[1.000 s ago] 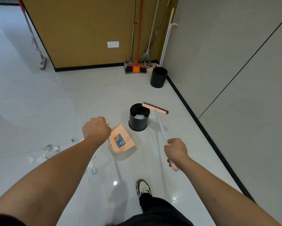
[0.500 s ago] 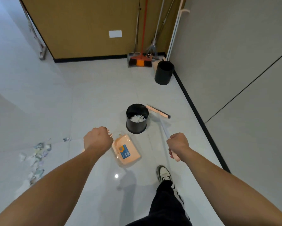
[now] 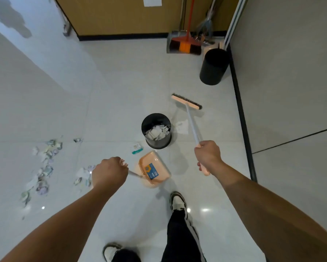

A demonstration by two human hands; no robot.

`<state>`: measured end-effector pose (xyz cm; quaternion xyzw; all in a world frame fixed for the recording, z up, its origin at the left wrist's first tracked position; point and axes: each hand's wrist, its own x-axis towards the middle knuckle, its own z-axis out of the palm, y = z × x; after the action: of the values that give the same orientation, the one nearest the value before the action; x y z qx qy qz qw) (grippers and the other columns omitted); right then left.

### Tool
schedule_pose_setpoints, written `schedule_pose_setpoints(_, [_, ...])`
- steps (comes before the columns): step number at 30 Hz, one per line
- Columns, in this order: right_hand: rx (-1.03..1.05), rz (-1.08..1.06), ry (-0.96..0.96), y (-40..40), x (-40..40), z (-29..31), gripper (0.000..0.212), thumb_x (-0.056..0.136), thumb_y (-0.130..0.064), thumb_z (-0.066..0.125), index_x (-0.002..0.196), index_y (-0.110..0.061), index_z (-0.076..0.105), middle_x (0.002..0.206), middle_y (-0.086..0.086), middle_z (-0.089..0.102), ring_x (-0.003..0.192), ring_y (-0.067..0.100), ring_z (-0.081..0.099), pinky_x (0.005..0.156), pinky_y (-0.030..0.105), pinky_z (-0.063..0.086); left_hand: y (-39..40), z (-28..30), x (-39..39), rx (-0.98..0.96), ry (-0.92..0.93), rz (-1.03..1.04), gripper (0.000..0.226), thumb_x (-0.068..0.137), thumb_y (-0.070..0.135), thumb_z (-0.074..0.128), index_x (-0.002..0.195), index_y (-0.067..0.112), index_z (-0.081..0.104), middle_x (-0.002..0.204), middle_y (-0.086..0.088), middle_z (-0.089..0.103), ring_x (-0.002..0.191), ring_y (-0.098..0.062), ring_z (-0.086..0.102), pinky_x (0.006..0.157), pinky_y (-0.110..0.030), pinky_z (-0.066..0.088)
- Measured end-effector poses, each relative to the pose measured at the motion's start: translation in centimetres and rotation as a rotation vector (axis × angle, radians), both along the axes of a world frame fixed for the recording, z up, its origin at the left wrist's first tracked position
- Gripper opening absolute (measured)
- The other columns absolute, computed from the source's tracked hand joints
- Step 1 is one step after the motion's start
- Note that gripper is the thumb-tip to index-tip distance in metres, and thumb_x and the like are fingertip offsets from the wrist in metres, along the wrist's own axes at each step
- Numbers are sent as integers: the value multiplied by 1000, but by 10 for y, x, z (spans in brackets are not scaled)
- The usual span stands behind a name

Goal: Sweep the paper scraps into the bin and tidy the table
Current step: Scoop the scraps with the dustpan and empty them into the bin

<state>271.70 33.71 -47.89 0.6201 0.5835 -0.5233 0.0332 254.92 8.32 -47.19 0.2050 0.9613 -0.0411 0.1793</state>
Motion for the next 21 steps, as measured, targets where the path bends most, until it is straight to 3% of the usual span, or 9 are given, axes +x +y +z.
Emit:
schedule_pose_setpoints(8, [-119, 41, -99, 57, -19, -56, 19, 84, 0, 48, 95, -1, 63, 79, 19, 56, 49, 25, 50, 40, 24, 43, 21, -26, 20, 1, 39, 124, 21, 82, 35, 45, 68, 23, 53, 61, 6, 52, 55, -16, 49, 51, -25, 35])
schedule_pose_setpoints(15, [-128, 201, -213, 71, -15, -97, 42, 88, -7, 48, 126, -16, 62, 87, 14, 60, 56, 28, 58, 38, 25, 46, 26, -32, 17, -18, 75, 118, 20, 82, 36, 47, 68, 24, 53, 60, 7, 49, 52, -14, 46, 48, -23, 31])
schedule_pose_setpoints(21, [-72, 366, -311, 47, 48, -98, 34, 84, -9, 45, 113, -14, 62, 82, 16, 63, 53, 28, 60, 44, 30, 46, 29, -33, 21, -9, 70, 100, 19, 83, 36, 48, 70, 24, 53, 60, 7, 49, 51, -15, 45, 48, -23, 30])
